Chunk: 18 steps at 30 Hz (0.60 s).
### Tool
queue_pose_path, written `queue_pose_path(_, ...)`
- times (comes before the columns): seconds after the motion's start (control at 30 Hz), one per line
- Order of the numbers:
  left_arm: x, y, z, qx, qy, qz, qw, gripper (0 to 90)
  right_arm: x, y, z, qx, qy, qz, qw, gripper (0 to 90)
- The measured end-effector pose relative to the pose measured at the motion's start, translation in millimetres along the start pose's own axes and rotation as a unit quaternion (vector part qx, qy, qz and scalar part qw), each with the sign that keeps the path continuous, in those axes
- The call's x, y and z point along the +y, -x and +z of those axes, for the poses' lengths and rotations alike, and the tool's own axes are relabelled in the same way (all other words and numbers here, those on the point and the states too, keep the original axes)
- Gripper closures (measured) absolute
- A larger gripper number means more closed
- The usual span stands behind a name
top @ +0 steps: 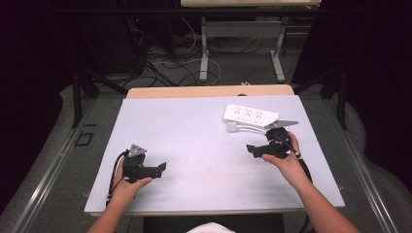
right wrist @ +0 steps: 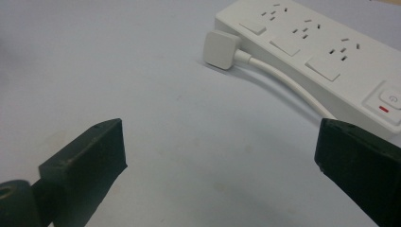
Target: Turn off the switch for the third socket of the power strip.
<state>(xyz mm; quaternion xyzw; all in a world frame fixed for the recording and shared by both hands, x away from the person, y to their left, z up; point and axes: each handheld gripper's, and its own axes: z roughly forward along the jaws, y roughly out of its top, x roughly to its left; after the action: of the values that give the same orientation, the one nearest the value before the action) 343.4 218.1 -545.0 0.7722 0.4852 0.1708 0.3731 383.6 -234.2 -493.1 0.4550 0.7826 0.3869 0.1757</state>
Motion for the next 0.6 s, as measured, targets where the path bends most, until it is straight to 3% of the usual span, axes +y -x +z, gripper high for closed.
queue_pose_path(0.3,-0.1,0.2,0.6,0.001,0.0,0.002,1.0,3.2,-17.6,7.1,-2.6,-0.015,0.008,0.013,0.9998,1.7)
queue_pose_path(0.6,-0.5,0.8,1.1,0.0,-0.001,-0.003,1.0,3.2,-35.6,14.8,-4.0,-0.034,0.014,0.011,0.9992,1.8)
